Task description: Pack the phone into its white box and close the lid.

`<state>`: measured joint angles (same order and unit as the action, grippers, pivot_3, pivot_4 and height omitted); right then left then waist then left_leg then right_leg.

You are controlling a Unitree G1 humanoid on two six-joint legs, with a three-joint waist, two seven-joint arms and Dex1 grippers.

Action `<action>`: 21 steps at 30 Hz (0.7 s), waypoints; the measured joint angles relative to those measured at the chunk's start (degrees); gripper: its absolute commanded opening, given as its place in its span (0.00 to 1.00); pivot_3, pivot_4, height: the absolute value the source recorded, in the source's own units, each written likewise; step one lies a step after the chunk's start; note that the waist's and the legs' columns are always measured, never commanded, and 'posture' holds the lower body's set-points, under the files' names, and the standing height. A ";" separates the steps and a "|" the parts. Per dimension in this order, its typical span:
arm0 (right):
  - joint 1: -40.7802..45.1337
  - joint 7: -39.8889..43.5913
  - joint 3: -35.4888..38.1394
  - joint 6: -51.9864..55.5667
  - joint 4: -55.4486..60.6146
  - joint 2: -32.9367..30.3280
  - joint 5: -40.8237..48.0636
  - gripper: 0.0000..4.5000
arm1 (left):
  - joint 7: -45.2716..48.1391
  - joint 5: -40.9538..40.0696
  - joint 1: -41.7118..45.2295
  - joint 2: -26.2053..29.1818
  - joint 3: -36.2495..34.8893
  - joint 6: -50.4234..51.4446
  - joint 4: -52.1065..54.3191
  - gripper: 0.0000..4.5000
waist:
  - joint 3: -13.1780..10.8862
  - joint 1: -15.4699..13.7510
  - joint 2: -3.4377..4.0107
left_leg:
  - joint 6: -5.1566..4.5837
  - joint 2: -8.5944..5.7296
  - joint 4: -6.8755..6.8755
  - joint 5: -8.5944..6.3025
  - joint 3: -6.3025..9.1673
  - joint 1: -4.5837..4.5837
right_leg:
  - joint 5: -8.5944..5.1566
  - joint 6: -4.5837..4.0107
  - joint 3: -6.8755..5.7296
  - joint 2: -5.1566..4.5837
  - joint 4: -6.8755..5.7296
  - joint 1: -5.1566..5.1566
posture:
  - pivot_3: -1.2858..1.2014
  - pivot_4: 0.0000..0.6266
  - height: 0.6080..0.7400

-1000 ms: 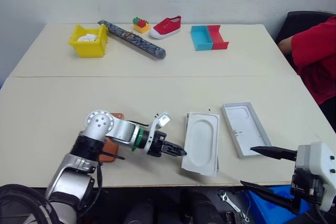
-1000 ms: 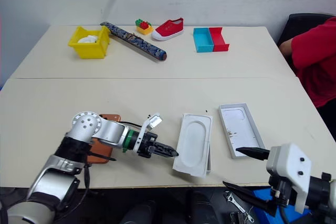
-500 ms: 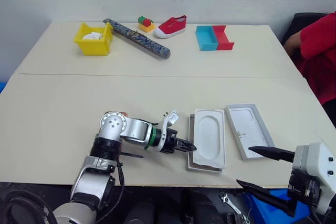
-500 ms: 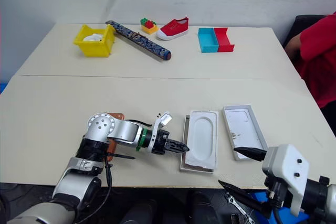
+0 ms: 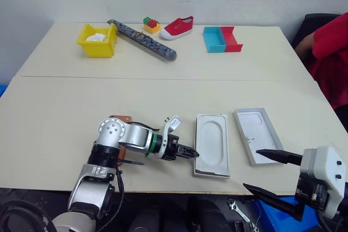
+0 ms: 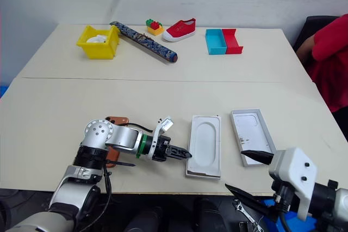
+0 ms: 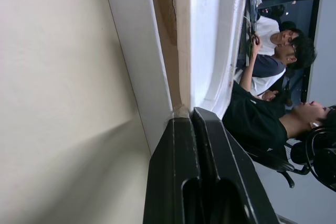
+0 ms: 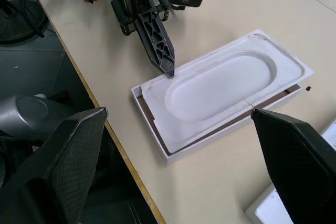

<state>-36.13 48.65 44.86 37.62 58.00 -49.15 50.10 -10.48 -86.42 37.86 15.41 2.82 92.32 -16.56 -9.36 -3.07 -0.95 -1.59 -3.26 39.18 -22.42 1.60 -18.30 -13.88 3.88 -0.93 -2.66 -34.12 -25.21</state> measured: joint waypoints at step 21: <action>4.24 0.08 -6.30 -0.34 -2.34 -0.36 -4.41 1.00 | 7.92 -9.21 6.11 5.59 2.96 0.10 -1.90 0.99 | -0.01 0.09 0.01 | 0.09 0.00 0.00 0.05 0.05 -0.01 | 0.00 -0.01 -0.06 0.00 0.00 0.00 | 0.52 0.24 1.00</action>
<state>-31.89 48.73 38.56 37.28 55.66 -49.51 45.68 -2.56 -95.63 43.96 20.99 5.78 92.42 -18.46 -9.36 -2.99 -0.94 -1.50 -3.26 39.18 -22.38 1.65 -18.30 -13.88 3.87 -0.98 -2.65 -34.11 -25.21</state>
